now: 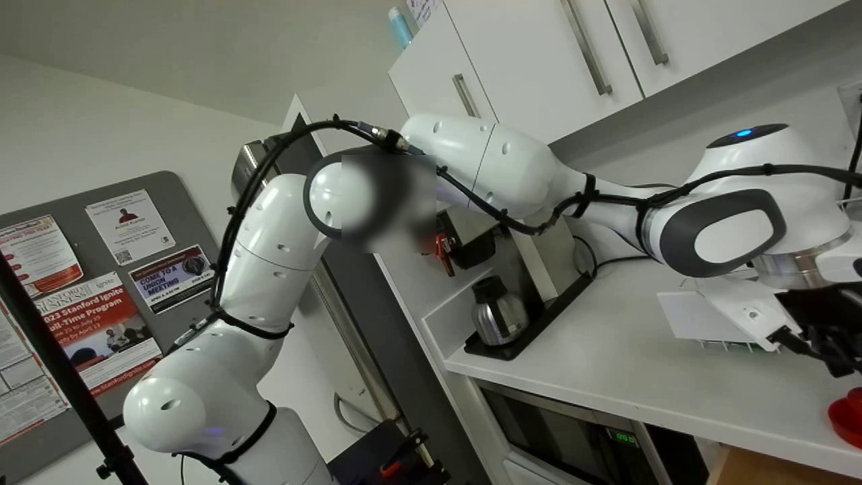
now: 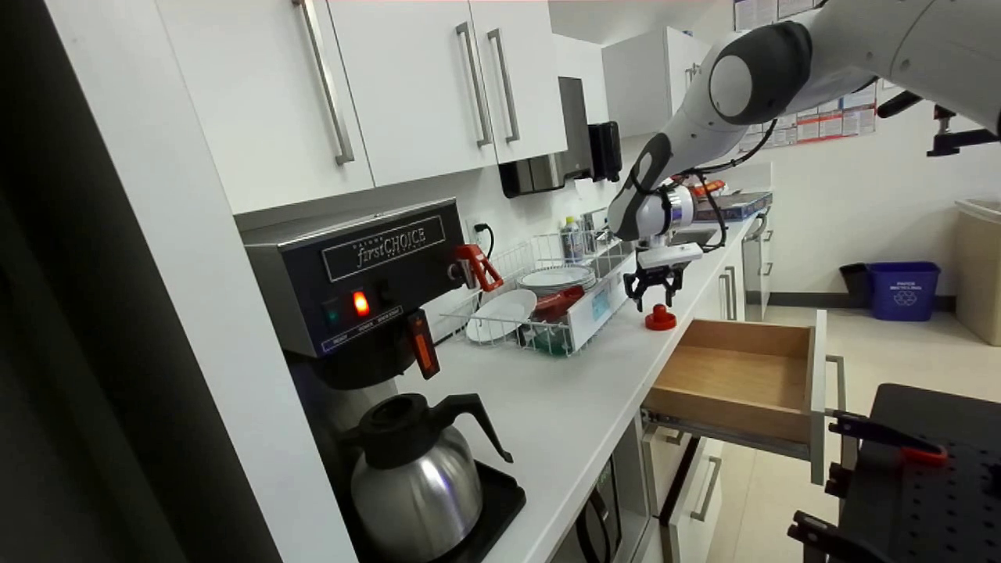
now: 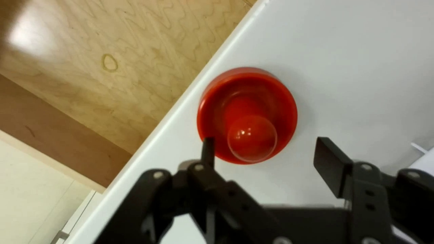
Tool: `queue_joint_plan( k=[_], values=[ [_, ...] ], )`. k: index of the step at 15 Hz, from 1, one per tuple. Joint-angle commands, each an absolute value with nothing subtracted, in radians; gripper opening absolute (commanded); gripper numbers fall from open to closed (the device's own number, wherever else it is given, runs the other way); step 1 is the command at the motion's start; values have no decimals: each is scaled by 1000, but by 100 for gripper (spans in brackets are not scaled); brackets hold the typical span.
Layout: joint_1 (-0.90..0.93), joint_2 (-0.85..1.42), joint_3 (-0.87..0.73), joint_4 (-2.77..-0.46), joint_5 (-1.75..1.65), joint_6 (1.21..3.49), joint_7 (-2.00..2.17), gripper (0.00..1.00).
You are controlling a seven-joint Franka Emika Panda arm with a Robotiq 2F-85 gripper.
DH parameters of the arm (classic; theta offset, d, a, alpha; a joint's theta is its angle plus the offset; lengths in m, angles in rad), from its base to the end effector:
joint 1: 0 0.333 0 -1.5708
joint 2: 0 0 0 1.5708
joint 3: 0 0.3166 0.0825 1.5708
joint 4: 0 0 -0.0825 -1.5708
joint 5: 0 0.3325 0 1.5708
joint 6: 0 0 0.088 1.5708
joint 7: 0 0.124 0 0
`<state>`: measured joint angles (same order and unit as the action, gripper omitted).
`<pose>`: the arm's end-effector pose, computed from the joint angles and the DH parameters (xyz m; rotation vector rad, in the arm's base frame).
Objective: Remove the orange object from the drawer and put it on the countertop
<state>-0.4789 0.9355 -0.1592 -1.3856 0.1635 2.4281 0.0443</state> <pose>0.5827 -0.3974 0.1796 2.8893 -1.1012 0.1737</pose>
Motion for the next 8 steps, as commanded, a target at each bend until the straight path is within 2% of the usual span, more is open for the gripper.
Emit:
queue_joint_plan(
  k=[1,8],
  values=[
    [-475,891,-171,-1429,175,2451,44,100],
    [-558,671,-149,-1643,160,2419,-155,100]
  ],
)
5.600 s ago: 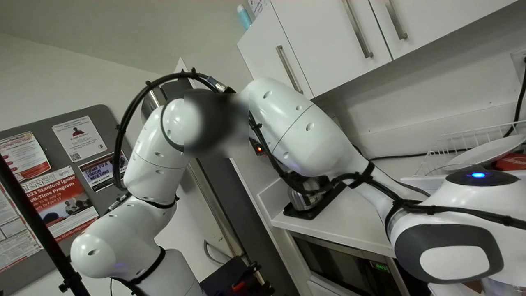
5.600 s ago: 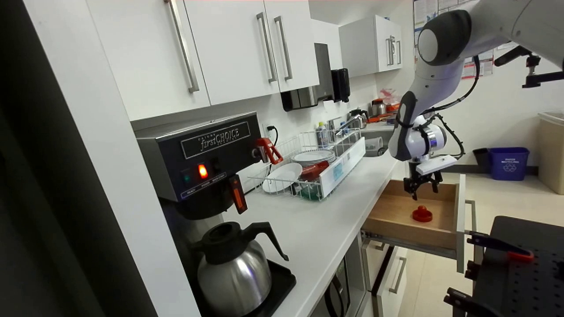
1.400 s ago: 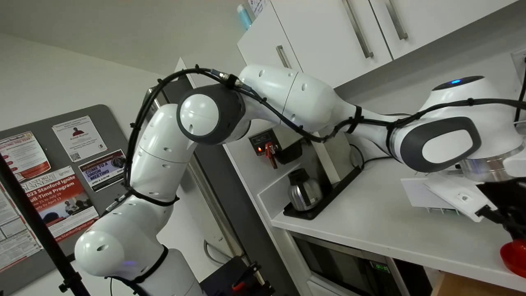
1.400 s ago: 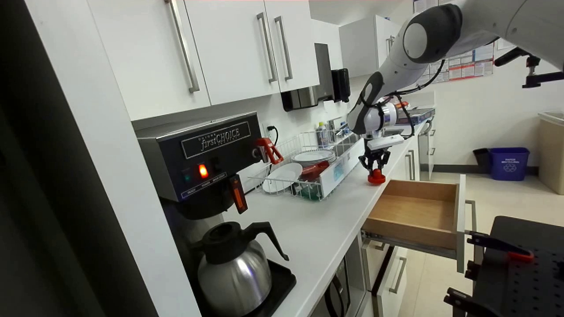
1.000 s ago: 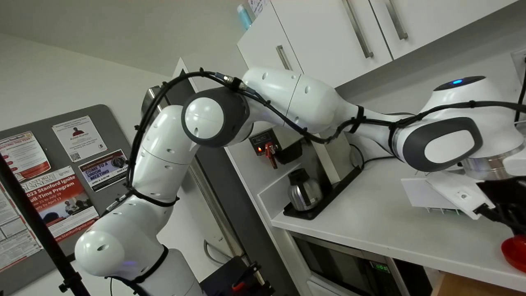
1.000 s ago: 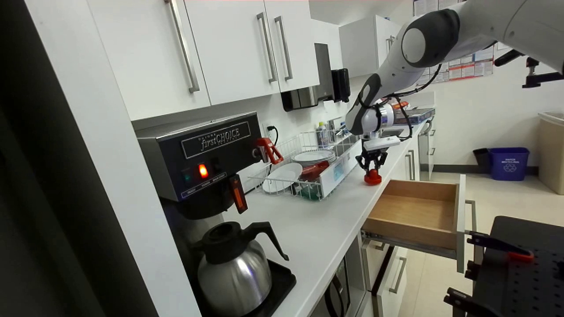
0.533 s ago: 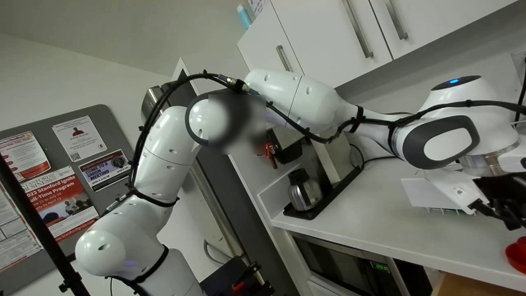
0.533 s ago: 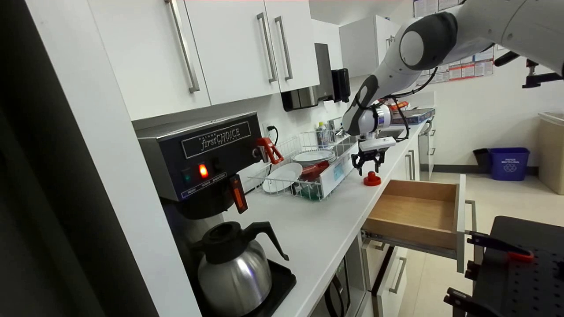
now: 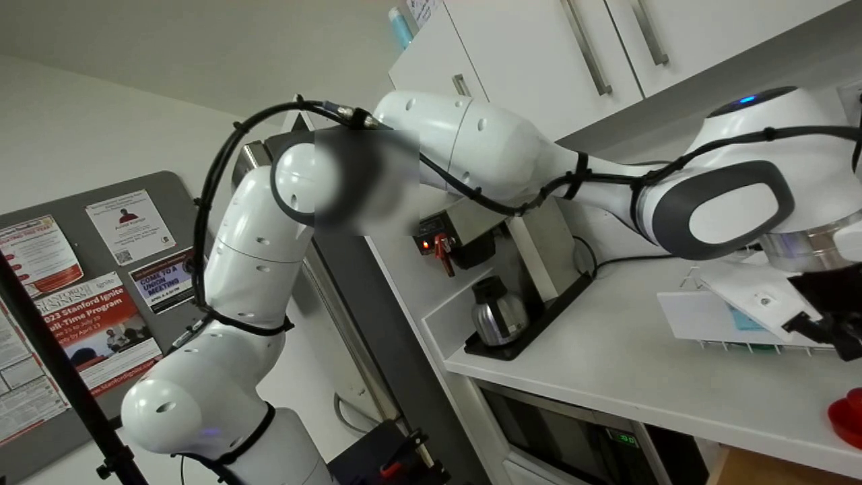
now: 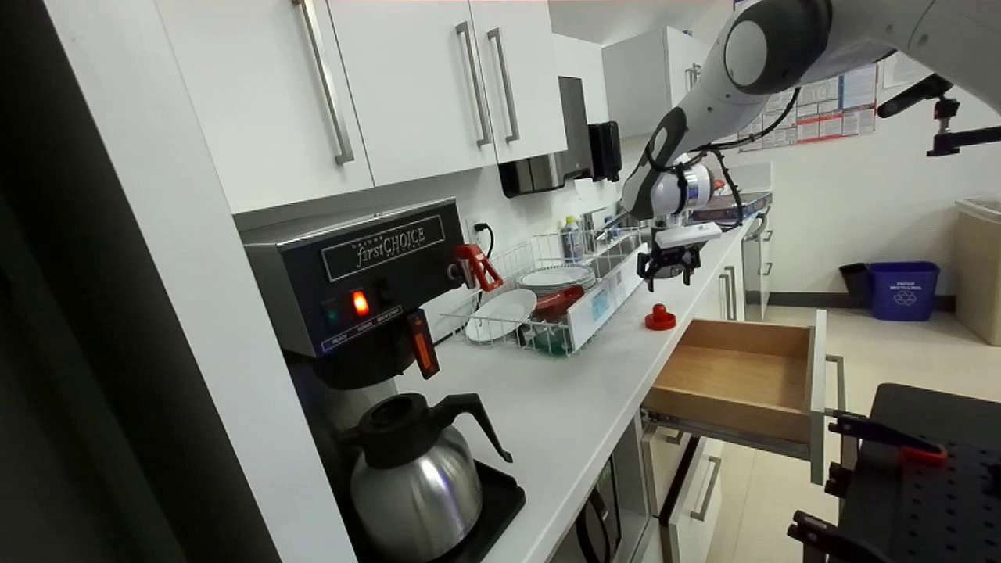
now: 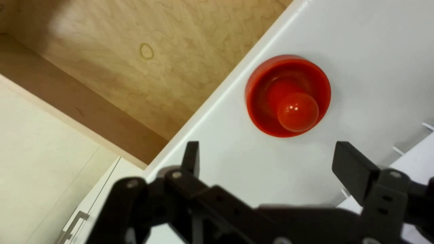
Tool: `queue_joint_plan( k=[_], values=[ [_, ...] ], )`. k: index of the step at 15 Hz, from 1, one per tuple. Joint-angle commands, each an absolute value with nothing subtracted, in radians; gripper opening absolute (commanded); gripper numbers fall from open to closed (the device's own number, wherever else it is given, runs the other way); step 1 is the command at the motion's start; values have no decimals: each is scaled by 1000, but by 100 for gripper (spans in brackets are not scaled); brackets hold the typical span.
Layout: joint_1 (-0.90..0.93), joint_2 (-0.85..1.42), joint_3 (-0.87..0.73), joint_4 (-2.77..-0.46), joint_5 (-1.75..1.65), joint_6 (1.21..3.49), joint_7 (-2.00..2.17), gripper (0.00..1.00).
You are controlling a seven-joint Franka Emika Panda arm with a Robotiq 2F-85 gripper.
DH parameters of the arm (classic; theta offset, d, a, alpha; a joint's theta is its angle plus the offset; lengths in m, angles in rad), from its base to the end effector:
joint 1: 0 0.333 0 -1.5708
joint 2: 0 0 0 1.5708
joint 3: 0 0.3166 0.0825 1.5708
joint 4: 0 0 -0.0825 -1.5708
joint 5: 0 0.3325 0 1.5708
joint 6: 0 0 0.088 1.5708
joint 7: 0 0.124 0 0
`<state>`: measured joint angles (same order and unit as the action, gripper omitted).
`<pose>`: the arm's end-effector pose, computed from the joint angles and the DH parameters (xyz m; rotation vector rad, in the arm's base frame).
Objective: Remove the orange object from the drawer and put it on the countertop
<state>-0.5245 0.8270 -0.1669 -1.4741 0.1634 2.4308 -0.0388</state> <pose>0.5520 -0.4237 0.2203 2.8899 -1.0667 0.2045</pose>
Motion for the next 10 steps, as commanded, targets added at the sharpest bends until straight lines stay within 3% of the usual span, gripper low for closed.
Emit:
queue_joint_plan(
  k=[1,10],
  values=[
    [-561,633,-162,-1684,163,2423,-195,100],
    [-596,393,-198,-1970,145,2508,-415,100]
  ],
)
